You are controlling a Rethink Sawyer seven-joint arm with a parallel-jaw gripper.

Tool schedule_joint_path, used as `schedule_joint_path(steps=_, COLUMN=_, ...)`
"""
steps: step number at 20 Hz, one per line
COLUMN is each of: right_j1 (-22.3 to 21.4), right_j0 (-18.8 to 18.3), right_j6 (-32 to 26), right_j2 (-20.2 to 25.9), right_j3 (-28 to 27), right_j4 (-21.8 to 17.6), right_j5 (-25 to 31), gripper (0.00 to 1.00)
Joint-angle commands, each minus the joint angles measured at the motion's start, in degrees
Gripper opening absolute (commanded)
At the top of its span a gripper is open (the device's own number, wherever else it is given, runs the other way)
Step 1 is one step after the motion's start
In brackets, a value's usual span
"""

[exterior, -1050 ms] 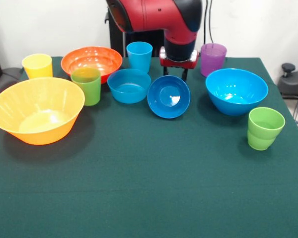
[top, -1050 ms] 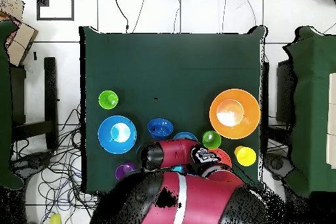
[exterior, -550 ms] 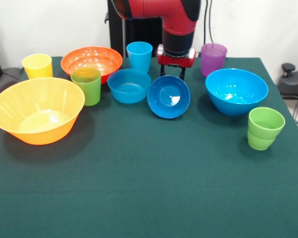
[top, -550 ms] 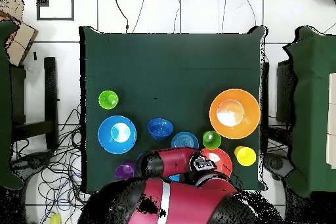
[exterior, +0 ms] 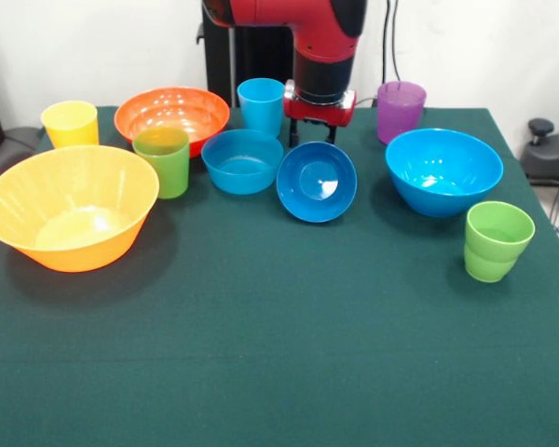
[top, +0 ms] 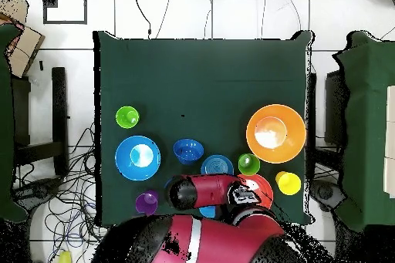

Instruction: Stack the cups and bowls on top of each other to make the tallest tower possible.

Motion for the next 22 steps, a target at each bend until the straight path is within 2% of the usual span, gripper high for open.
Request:
schedule_joint_path(steps=1, right_j1=1.8, right_j0=-0.85, right_j6=6.45, right_j2=4.07, right_j3=-6.06, right_j4=3.93, right_j5=-0.2, gripper=1.0)
schedule_joint_path(steps=10, right_j1=4.35, right_j0=-0.73, right_j6=6.74, right_j2=5.66, right_j3=-9.13, right_j4=6.21, right_j5=-0.92, gripper=1.0)
schedule_joint_path(steps=22, right_j1=5.54, right_j0=-2.64, right_j6=2.99, right_j2=8.6, right_j3=-14.55, right_j4=8.3, right_j5=5.68, gripper=1.0)
